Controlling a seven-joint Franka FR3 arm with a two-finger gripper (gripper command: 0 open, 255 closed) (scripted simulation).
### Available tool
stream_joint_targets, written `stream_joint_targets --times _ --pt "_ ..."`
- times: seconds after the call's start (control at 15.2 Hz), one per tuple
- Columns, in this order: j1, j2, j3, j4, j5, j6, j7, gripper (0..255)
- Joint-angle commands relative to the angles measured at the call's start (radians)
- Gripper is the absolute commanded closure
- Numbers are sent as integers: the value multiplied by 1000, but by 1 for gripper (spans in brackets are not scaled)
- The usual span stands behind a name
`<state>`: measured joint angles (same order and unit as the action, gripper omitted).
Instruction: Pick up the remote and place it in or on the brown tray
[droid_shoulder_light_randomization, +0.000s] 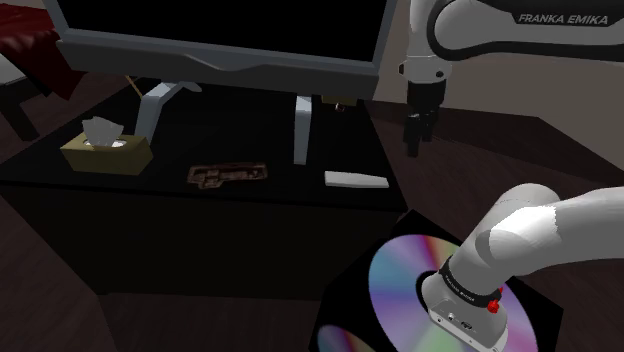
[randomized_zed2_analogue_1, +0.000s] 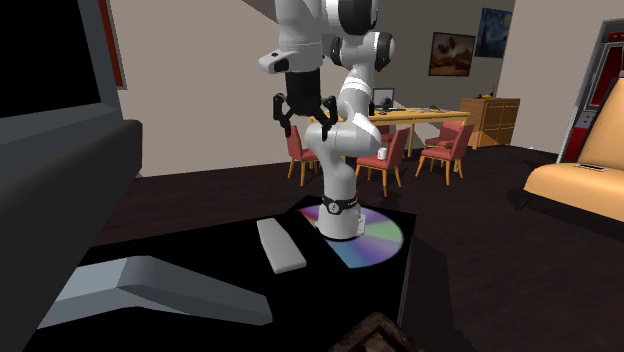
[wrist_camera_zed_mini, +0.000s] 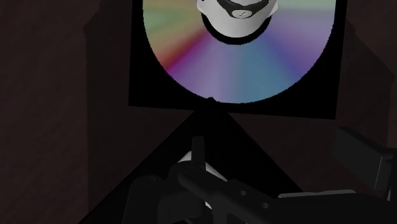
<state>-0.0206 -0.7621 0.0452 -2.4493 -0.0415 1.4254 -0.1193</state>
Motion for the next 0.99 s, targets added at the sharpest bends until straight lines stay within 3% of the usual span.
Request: stream_joint_targets --times 0.0,0.46,0.92 --pt "0 0 0 0 0 0 0 0" --pt "62 80 -106 -144 -62 338 -275 0" --pt "138 265 -210 -202 -72 691 -553 0"
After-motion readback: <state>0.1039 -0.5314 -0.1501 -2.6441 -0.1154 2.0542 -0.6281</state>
